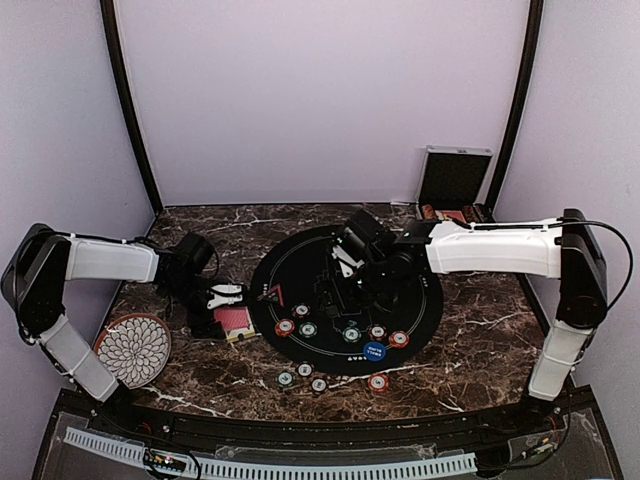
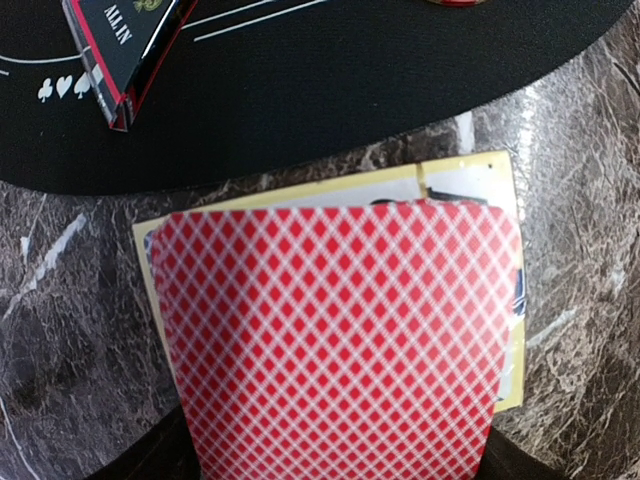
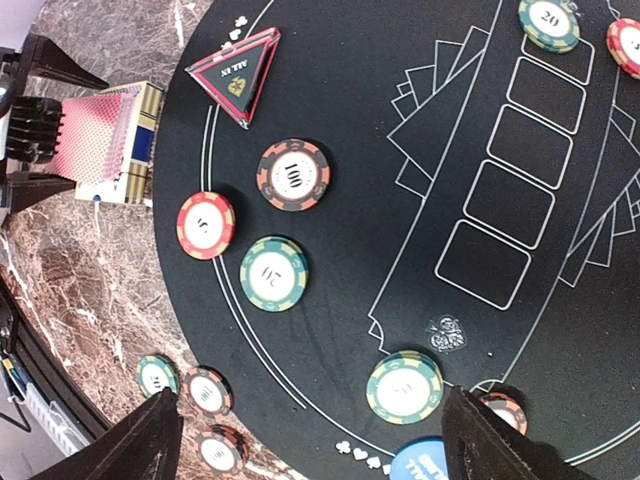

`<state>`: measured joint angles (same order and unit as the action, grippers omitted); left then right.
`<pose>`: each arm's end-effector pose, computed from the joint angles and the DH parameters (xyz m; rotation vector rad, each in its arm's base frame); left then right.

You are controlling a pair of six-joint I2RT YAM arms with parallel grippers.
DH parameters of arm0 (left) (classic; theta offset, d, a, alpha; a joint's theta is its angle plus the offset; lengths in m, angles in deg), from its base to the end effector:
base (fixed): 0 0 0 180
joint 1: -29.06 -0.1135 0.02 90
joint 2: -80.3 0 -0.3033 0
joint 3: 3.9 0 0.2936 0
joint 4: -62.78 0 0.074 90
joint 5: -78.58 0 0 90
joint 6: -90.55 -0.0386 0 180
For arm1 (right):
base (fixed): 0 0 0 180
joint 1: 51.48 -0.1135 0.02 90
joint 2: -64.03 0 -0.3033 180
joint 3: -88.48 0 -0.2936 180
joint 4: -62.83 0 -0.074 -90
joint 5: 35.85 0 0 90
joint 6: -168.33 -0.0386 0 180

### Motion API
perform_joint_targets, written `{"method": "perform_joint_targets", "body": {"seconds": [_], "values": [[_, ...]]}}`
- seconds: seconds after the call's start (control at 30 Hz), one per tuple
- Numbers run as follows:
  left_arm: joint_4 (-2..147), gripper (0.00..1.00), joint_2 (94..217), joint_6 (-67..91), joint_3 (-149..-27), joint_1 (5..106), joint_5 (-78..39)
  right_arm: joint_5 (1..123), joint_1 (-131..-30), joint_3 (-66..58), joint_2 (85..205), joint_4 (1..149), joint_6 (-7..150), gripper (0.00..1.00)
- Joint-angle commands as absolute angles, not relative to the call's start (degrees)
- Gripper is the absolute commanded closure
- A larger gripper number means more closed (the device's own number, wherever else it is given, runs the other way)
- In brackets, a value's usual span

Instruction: Distribute texas hold em gaming equipment

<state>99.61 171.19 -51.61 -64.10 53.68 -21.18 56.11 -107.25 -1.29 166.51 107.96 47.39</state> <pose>0.2882 -0.1393 0.1634 1.7250 2.1028 -0.0969 0.2426 0.3589 0.2525 -0.5921 2.6269 0.5744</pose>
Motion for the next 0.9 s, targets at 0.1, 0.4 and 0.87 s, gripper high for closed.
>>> {"method": "perform_joint_targets", "body": {"seconds": [0.1, 0.4, 0.87], "values": [[100.1, 0.26, 171.0, -51.2, -64.3, 53.8, -20.6, 58.7, -106.9, -2.1, 165.0, 104.8, 46.1, 0.12], [98.9, 0.5, 168.9, -51.0, -62.7, 53.9, -20.8, 60.9, -106.7, -2.9, 165.5, 102.1, 44.4, 0.17], [98.9, 0.88, 164.9, -50.8, -62.5, 53.9, -20.4, 63.6, -106.1, -2.9, 166.0, 99.8, 43.0, 0.19]]}}
